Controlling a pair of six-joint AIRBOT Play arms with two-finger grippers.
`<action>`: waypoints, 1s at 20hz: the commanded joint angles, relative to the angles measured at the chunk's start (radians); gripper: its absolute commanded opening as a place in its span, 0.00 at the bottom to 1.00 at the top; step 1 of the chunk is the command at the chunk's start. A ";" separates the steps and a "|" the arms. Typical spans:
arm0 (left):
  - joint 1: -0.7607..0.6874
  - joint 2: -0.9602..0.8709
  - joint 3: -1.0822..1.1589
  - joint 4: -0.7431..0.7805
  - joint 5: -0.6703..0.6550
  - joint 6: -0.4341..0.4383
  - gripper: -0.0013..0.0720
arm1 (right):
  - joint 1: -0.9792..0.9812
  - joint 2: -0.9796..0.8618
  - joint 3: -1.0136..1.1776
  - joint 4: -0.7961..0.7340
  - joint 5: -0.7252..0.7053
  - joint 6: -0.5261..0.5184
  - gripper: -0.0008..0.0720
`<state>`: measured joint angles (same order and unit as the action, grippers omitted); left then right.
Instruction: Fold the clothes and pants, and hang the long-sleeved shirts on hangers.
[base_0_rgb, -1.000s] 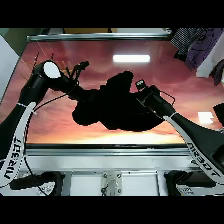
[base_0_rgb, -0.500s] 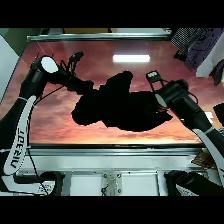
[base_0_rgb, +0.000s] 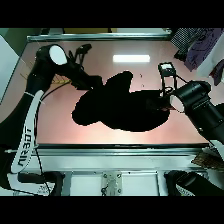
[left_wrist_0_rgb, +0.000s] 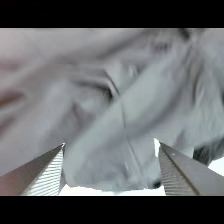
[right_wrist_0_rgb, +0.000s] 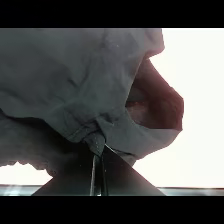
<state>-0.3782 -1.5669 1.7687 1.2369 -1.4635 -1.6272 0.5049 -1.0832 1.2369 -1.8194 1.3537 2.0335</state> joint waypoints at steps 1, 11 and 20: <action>-0.178 0.075 -0.107 0.253 -0.025 -0.056 0.84 | 0.000 0.005 0.000 0.008 -0.041 0.025 0.03; -0.300 0.114 -0.351 0.468 0.244 -0.266 0.84 | 0.002 0.005 0.000 0.030 -0.041 0.024 0.03; -0.362 0.194 -0.351 0.393 0.194 -0.254 0.84 | 0.002 0.005 0.000 0.029 -0.041 0.024 0.03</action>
<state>-0.7139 -1.4014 1.4189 1.6264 -1.2560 -1.8786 0.5056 -1.0794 1.2369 -1.7908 1.3128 2.0579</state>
